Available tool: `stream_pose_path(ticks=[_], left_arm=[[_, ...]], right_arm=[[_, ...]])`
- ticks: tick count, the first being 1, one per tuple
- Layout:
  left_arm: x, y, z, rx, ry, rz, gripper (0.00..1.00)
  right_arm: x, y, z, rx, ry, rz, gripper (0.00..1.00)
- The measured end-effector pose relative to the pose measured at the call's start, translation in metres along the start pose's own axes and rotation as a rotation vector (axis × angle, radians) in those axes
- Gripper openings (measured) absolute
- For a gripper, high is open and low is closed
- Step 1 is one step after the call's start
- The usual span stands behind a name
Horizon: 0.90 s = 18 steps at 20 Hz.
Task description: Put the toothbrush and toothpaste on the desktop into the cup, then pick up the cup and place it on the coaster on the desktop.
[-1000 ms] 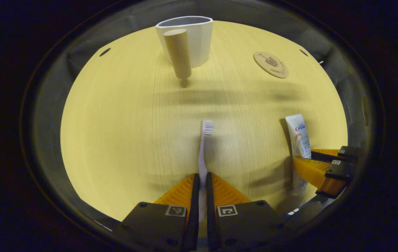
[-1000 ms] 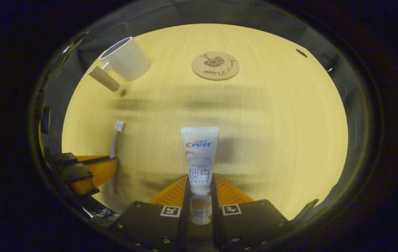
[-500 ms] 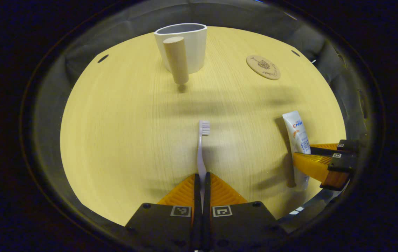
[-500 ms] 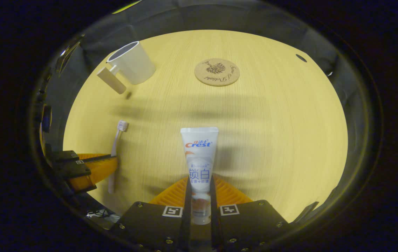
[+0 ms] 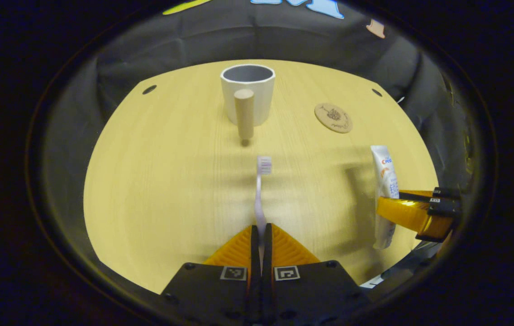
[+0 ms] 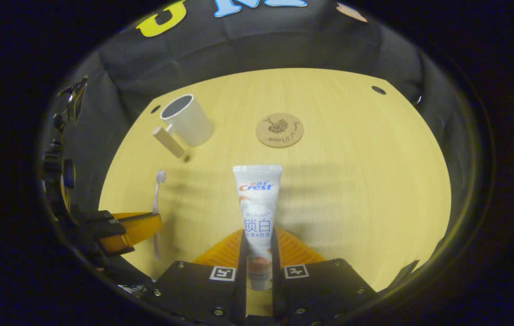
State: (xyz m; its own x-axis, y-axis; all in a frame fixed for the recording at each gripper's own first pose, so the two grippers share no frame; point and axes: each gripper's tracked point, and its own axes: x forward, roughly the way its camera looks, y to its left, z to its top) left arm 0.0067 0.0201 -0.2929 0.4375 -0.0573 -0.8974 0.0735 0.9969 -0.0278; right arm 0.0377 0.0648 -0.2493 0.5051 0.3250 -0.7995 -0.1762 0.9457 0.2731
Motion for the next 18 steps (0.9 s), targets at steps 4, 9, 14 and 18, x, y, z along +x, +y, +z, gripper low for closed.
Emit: stream_pose_path(ticks=[4, 9, 14, 18], left_arm=[[-0.012, 0.012, 0.013, -0.026, -0.081, 0.019, 0.08], [-0.039, 0.031, 0.038, -0.057, -0.254, 0.02, 0.08], [-0.07, 0.052, 0.055, -0.061, -0.436, 0.023, 0.08], [-0.096, 0.073, 0.071, -0.086, -0.549, 0.015, 0.08]], right_arm=[[-0.016, 0.015, 0.018, -0.013, -0.099, 0.042, 0.24], [-0.037, 0.03, 0.047, -0.037, -0.242, 0.077, 0.24], [-0.051, 0.034, 0.078, -0.053, -0.355, 0.096, 0.23], [-0.057, 0.029, 0.093, -0.045, -0.403, 0.106, 0.23]])
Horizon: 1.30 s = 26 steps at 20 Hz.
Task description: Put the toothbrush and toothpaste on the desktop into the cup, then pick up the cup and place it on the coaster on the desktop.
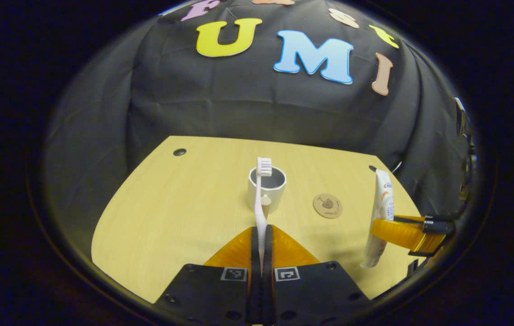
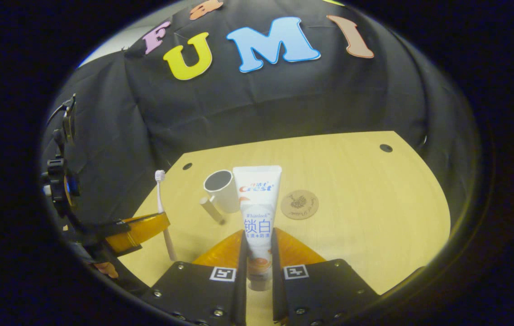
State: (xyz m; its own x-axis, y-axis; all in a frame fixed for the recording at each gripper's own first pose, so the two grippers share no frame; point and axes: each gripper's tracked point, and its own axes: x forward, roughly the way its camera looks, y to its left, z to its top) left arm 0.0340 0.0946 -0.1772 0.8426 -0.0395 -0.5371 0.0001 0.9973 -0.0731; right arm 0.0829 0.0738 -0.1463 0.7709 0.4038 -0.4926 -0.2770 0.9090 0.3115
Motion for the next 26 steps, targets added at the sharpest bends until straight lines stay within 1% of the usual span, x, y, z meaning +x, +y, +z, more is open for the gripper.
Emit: stream_pose_path(ticks=[2, 5, 9, 12, 15, 17, 21, 26], left_arm=[[-0.007, 0.012, 0.023, 0.01, -0.079, 0.003, 0.08], [-0.017, 0.022, 0.061, 0.004, -0.19, -0.019, 0.07], [-0.006, 0.029, 0.09, -0.012, -0.315, -0.03, 0.07], [0.008, 0.026, 0.113, -0.03, -0.405, -0.053, 0.07], [0.027, 0.018, 0.14, -0.057, -0.454, -0.096, 0.07], [0.042, 0.015, 0.152, -0.055, -0.48, -0.109, 0.07], [0.069, 0.01, 0.159, -0.046, -0.505, -0.13, 0.07], [0.114, 0.016, 0.15, -0.064, -0.47, -0.132, 0.07]], right_arm=[[0.001, -0.005, 0.006, -0.002, -0.017, -0.002, 0.23], [-0.001, -0.008, 0.013, -0.018, -0.042, -0.015, 0.23], [0.001, -0.01, 0.03, -0.044, -0.099, -0.01, 0.24], [0.005, -0.008, 0.049, -0.048, -0.158, 0.003, 0.23], [0.018, -0.013, 0.058, -0.051, -0.162, 0.011, 0.23], [0.023, -0.015, 0.064, -0.048, -0.173, 0.006, 0.23], [0.028, -0.017, 0.065, -0.052, -0.167, 0.001, 0.23], [0.028, -0.019, 0.057, -0.076, -0.141, -0.015, 0.23]])
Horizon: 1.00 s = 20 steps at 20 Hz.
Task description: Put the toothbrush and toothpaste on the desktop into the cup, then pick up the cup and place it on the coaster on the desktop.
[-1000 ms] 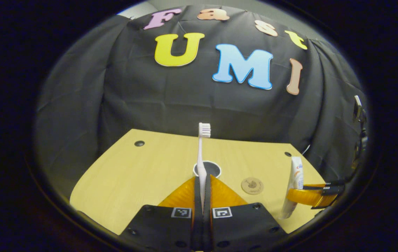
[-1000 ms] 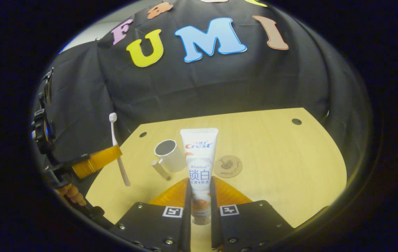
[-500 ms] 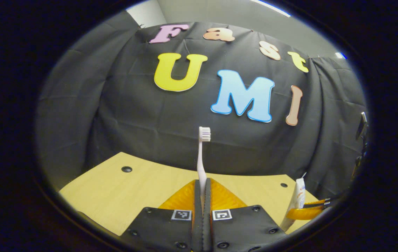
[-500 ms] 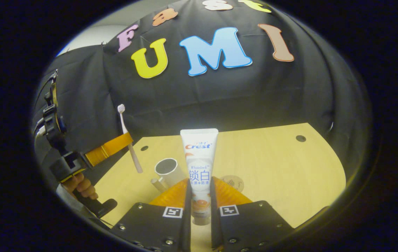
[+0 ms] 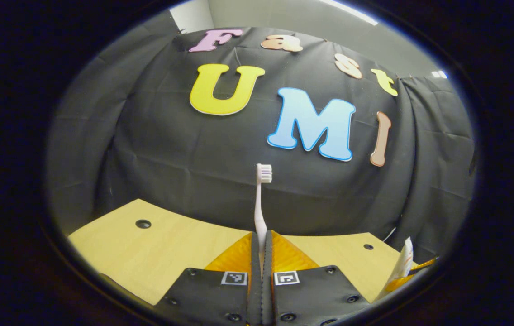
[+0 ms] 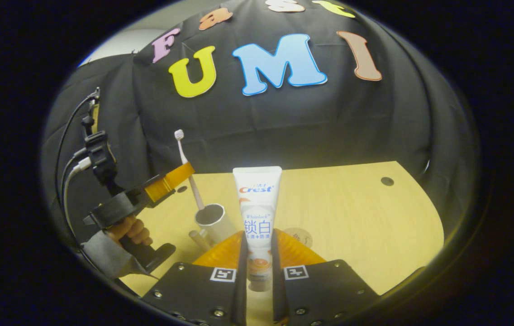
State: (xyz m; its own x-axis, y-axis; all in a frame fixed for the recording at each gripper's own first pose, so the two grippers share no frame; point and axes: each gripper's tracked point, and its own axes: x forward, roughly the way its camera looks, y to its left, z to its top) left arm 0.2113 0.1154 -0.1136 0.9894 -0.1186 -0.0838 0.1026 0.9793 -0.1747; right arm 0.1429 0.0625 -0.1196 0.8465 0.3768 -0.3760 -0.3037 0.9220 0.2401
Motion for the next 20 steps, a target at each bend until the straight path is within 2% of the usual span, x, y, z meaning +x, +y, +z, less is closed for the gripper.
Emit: stream_pose_path(ticks=[9, 14, 16, 17, 18, 20], left_arm=[[0.019, 0.016, -0.052, -0.011, 0.095, 0.012, 0.08], [0.016, 0.022, -0.063, -0.015, 0.117, 0.021, 0.14], [0.015, 0.022, -0.06, -0.025, 0.113, 0.016, 0.25], [0.012, 0.025, -0.061, -0.024, 0.118, 0.017, 0.35], [0.012, 0.023, -0.064, -0.03, 0.128, 0.002, 0.33], [0.007, 0.025, -0.067, -0.042, 0.146, -0.004, 0.46]], right_arm=[[0.011, 0.002, -0.016, -0.002, 0.061, 0.001, 0.23], [0.02, 0.011, -0.015, -0.015, 0.075, 0.016, 0.23], [0.026, 0.016, -0.012, -0.023, 0.074, 0.022, 0.23], [0.027, 0.017, -0.011, -0.027, 0.073, 0.025, 0.23], [0.028, 0.02, -0.009, -0.029, 0.07, 0.03, 0.23], [0.032, 0.026, -0.006, -0.035, 0.064, 0.041, 0.23]])
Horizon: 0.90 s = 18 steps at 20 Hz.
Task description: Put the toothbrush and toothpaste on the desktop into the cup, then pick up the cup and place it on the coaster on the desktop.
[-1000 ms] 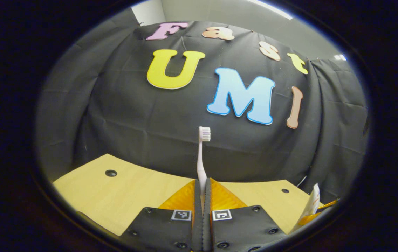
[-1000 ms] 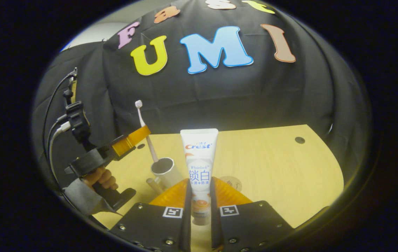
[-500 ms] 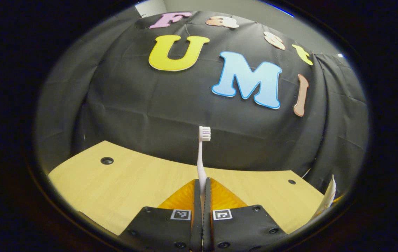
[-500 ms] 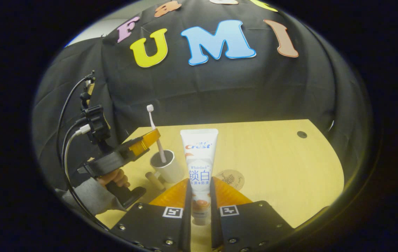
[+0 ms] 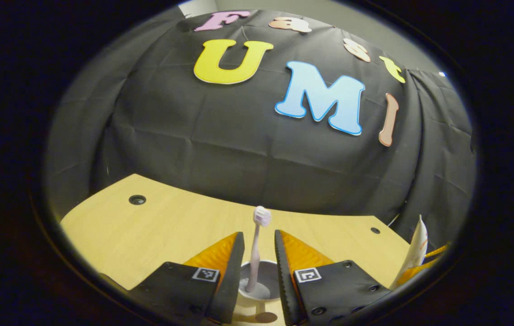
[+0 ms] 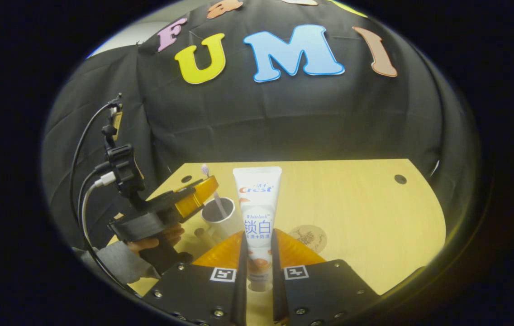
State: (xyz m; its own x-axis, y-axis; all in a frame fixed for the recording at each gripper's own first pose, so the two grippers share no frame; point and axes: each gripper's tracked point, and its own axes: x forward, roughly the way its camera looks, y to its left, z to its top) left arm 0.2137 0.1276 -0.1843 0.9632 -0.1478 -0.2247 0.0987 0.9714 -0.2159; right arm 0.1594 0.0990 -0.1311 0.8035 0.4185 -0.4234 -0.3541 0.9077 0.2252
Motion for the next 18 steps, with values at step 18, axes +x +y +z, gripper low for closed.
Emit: stream_pose_path(ticks=[18], left_arm=[[-0.092, 0.043, 0.03, -0.008, -0.037, 0.094, 0.91]], right_arm=[[0.081, 0.058, 0.076, -0.023, -0.174, 0.114, 0.23]])
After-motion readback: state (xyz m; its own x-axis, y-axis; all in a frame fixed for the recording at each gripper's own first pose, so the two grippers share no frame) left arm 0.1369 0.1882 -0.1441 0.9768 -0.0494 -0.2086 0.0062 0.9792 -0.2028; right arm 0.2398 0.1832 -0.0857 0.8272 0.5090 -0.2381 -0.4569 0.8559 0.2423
